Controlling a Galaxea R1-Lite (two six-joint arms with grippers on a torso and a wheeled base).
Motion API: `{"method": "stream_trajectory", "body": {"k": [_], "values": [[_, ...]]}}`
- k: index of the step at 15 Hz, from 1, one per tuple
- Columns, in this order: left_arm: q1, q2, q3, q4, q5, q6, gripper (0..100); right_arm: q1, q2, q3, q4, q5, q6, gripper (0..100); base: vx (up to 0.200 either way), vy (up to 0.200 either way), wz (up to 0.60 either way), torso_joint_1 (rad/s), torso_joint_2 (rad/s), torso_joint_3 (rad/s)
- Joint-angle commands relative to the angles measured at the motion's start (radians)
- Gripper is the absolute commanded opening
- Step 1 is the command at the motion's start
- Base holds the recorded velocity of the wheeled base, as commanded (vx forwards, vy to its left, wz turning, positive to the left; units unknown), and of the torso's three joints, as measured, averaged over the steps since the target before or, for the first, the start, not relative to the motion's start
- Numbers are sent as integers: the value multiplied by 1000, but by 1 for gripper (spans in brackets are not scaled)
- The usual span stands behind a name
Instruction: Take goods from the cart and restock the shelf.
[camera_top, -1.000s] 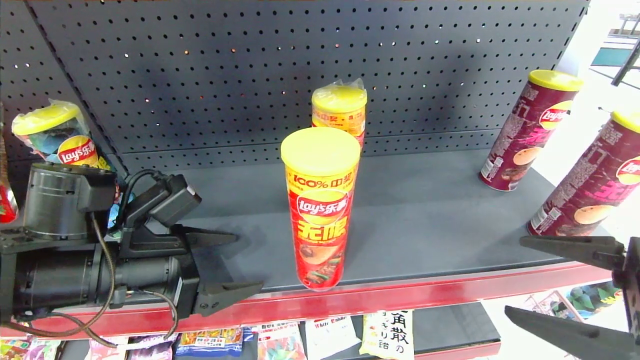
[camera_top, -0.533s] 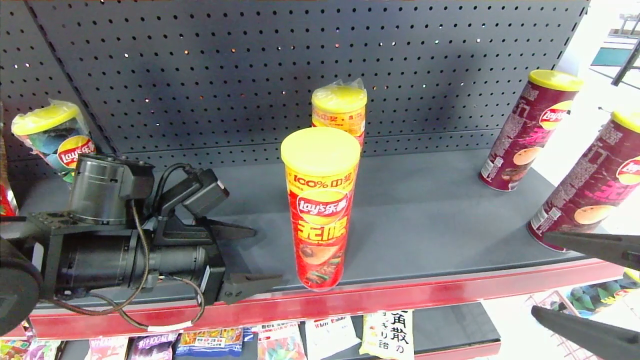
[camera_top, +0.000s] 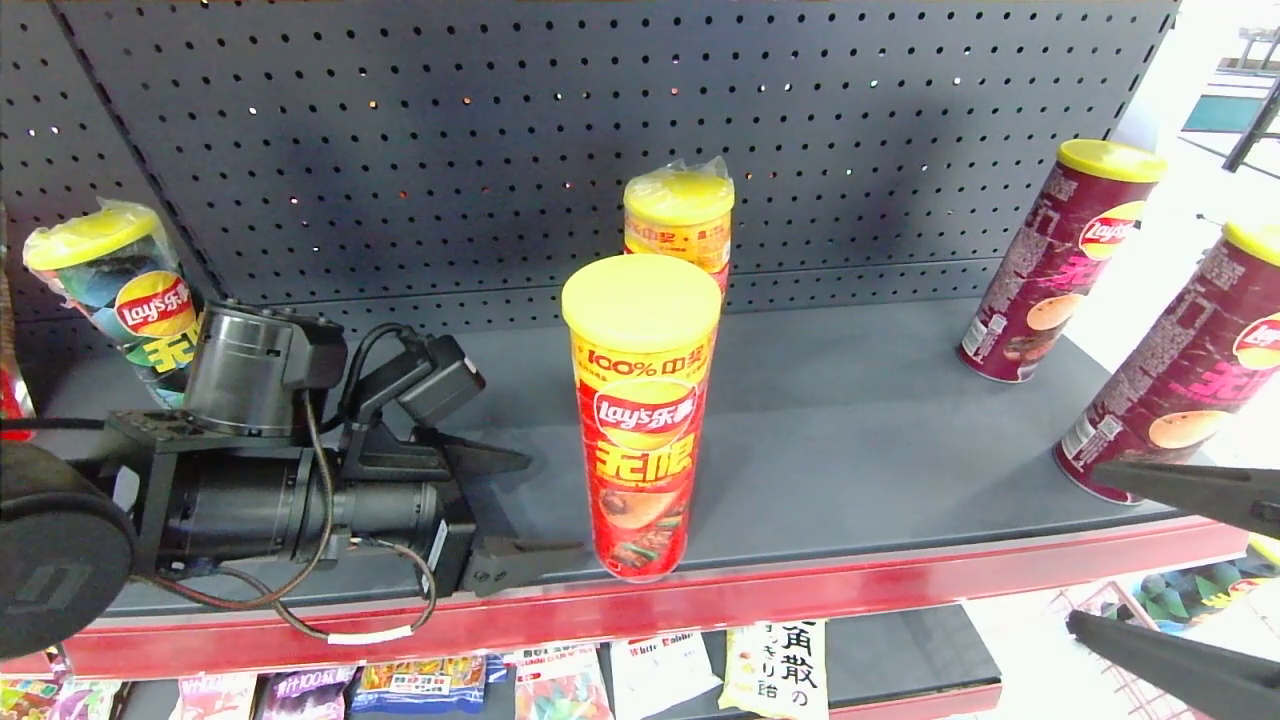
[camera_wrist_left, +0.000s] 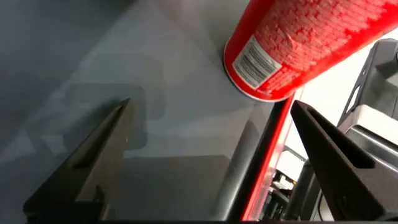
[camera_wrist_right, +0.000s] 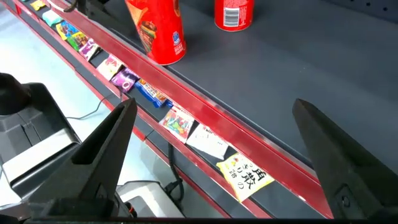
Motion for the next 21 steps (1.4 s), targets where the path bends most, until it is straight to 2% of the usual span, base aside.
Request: {"method": "stream_trajectory", "body": {"k": [1, 15, 21], "values": [[-3, 20, -11, -1, 0, 0, 100, 0, 6, 1, 0, 0, 0, 100, 0, 0, 0, 0, 0, 0], [-35, 90, -94, -1, 0, 0, 100, 0, 17, -1, 0, 2, 1, 100, 0, 0, 0, 0, 0, 0], [-48, 96, -94, -1, 2, 0, 100, 0, 26, -4, -2, 2, 0, 100, 0, 0, 0, 0, 0, 0]]}}
